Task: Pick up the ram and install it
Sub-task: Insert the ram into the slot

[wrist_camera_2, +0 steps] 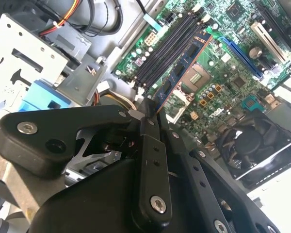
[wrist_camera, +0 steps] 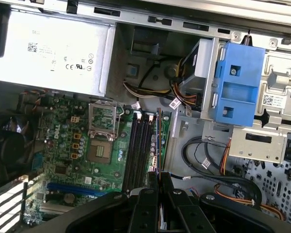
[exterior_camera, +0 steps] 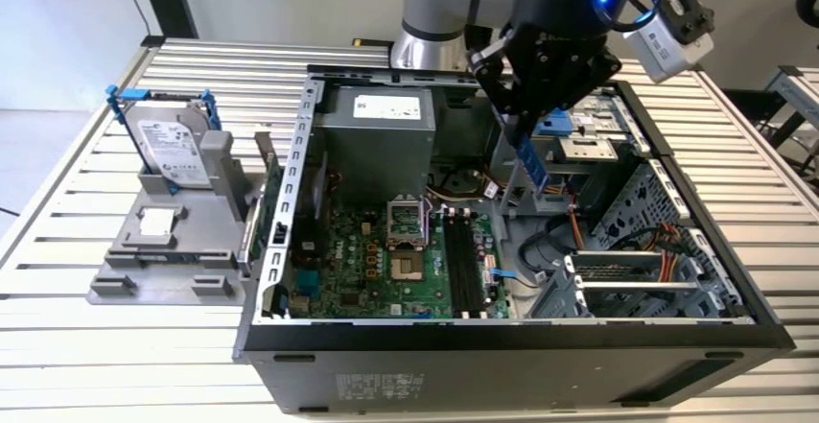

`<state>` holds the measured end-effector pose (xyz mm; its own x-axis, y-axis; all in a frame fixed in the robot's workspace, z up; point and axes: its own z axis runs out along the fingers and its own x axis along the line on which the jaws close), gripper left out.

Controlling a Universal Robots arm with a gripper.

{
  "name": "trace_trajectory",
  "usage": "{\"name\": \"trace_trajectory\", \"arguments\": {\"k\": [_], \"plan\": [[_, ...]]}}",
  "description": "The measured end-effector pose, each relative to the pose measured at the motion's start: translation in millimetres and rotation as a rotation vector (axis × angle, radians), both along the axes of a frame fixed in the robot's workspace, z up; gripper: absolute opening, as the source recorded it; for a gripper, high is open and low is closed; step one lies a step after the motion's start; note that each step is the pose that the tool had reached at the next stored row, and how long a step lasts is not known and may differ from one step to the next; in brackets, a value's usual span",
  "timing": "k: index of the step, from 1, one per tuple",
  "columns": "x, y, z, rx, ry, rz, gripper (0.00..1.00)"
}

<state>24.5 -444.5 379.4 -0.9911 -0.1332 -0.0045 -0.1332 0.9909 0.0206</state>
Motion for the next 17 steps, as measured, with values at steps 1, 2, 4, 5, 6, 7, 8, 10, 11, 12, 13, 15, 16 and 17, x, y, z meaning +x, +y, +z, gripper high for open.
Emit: {"name": "trace_trajectory", "arguments": {"k": [1,2,4,5,6,7,8,10,11,12,13,15,16,17], "plan": [[0.4,0.0,-0.3,-0.0001,0.0000,0.000,0.00],[0.8,0.0,-0.5,-0.0001,0.0000,0.000,0.00],[1.3,0.0,-0.8,-0.0002,0.0000,0.000,0.00],[1.4,0.0,-1.0,-0.0001,0.0000,0.000,0.00],[1.5,0.0,-1.0,0.0000,0.0000,0.000,0.00],[1.5,0.0,-1.0,-0.0001,0.0000,0.000,0.00],[1.5,0.0,-1.0,-0.0001,0.0000,0.000,0.00],[1.5,0.0,-1.1,-0.0001,0.0000,0.000,0.00],[1.5,0.0,-1.1,-0.0001,0.0000,0.000,0.00],[1.5,0.0,-1.2,0.0000,0.0000,0.000,0.00],[1.6,0.0,-1.5,0.0001,0.0000,0.000,0.00],[1.8,0.0,-2.4,0.0001,-0.0001,0.000,0.00],[2.2,0.0,-3.3,0.0001,-0.0001,0.000,0.00],[2.5,0.0,-4.3,0.0000,0.0000,0.000,0.00]]}}
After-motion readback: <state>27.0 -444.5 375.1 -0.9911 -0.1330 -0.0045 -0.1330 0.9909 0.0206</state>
